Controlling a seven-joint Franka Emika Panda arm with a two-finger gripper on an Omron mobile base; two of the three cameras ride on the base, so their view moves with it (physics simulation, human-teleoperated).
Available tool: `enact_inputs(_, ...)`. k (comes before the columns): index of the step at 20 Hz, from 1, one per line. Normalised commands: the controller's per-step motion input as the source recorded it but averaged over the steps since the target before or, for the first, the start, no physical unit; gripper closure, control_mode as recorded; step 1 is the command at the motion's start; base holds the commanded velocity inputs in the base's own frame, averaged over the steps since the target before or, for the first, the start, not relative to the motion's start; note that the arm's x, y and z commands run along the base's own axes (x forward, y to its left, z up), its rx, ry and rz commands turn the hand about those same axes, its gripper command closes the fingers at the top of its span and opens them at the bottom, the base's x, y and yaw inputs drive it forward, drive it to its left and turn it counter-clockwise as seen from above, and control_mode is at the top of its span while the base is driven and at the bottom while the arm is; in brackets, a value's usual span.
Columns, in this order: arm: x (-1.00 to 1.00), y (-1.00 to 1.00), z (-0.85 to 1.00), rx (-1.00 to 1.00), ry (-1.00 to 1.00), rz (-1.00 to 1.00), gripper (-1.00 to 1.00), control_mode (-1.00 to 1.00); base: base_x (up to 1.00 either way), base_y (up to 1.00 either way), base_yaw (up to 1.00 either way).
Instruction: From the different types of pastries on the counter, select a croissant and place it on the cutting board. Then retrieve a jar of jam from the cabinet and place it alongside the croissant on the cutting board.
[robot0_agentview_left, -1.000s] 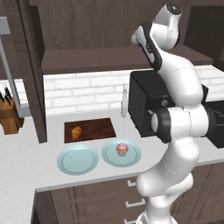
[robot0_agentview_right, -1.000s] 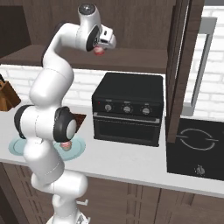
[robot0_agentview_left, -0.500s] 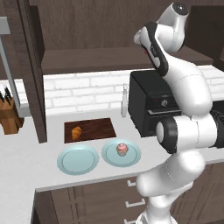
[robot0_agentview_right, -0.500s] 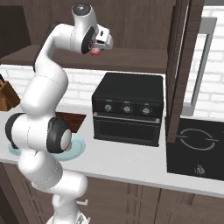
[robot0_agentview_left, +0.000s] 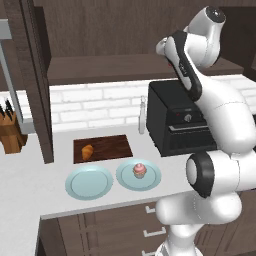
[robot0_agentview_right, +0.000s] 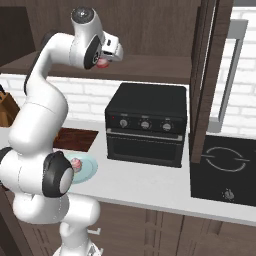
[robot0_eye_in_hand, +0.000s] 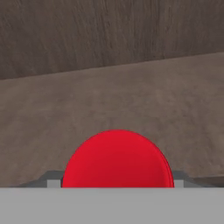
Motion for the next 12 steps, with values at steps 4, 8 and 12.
enact_inputs(4, -0.41, 0.21, 0.09, 0.0, 0.0, 0.03, 1.0, -1.0, 0.0, 0.0, 0.0)
enact_inputs(8, -0.44, 0.27, 0.09, 0.0, 0.0, 0.03, 1.0, -1.0, 0.0, 0.0, 0.0)
enact_inputs(12, -0.49, 0.29, 0.05, 0.0, 0.0, 0.03, 1.0, -1.0, 0.0, 0.0, 0.0)
